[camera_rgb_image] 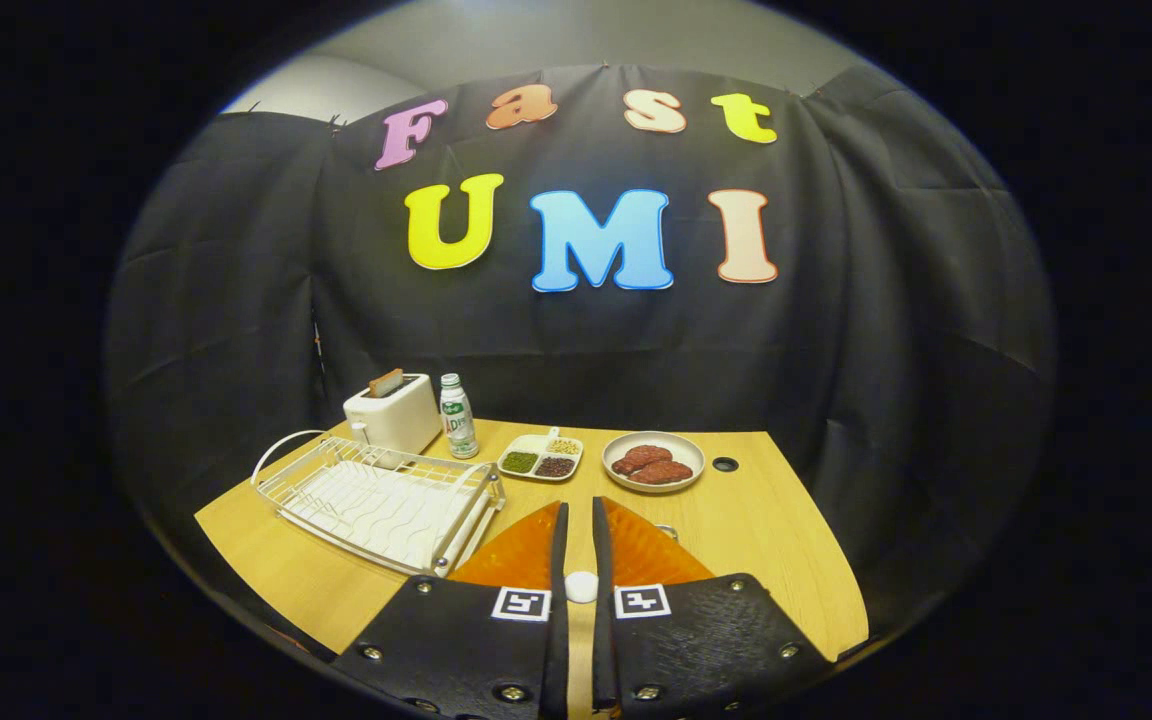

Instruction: Take the plate from the dish rack, then take the spoon from the basket and place it into the plate.

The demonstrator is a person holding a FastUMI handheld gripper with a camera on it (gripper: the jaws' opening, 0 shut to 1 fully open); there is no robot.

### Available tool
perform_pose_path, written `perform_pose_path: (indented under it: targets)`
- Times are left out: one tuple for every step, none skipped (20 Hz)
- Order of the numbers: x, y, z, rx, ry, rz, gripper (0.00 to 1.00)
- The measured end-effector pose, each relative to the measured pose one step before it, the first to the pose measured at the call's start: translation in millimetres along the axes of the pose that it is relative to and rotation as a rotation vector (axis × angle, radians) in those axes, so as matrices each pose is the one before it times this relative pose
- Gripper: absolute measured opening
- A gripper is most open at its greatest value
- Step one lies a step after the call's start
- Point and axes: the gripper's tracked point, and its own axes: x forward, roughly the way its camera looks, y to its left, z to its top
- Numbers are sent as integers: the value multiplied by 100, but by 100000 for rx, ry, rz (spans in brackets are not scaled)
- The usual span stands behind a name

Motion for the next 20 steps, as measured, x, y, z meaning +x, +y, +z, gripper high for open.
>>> perform_pose_path:
  targets:
    - [148, 1139, -337, -190, 1741, 2104, 9]
    - [259, 1221, -660, -418, 2566, 2493, 9]
    - [298, 1168, -942, -526, 3689, 2425, 9]
    - [380, 1048, -1054, -526, 3877, 2242, 9]
    - [328, 1067, -1030, -169, 3024, 2036, 9]
    - [449, 913, -860, 162, 2584, 1637, 9]
    - [442, 730, -604, 20, 1979, 1267, 9]
    - [559, 489, -532, -459, 1640, 867, 9]
    - [560, 631, -394, -812, 1597, 1205, 9]
    - [561, 749, -471, -966, 1512, 1324, 9]
    - [403, 577, -310, -1060, 1658, 1045, 9]
    - [251, 592, -347, -1161, 1115, 1188, 9]
    - [310, 600, -46, -1144, 852, 1549, 9]
    - [409, 623, -74, -1210, 828, 1496, 9]
    - [599, 371, 72, -1346, 495, 1108, 9]
    - [580, 342, 4, -1317, 583, 684, 9]
    - [484, 266, -74, -1078, 570, 522, 9]
    - [248, 353, -69, -557, 253, 441, 9]
    - [351, 300, 44, -351, 533, 521, 9]
    - [268, 306, -121, -367, 485, 480, 9]
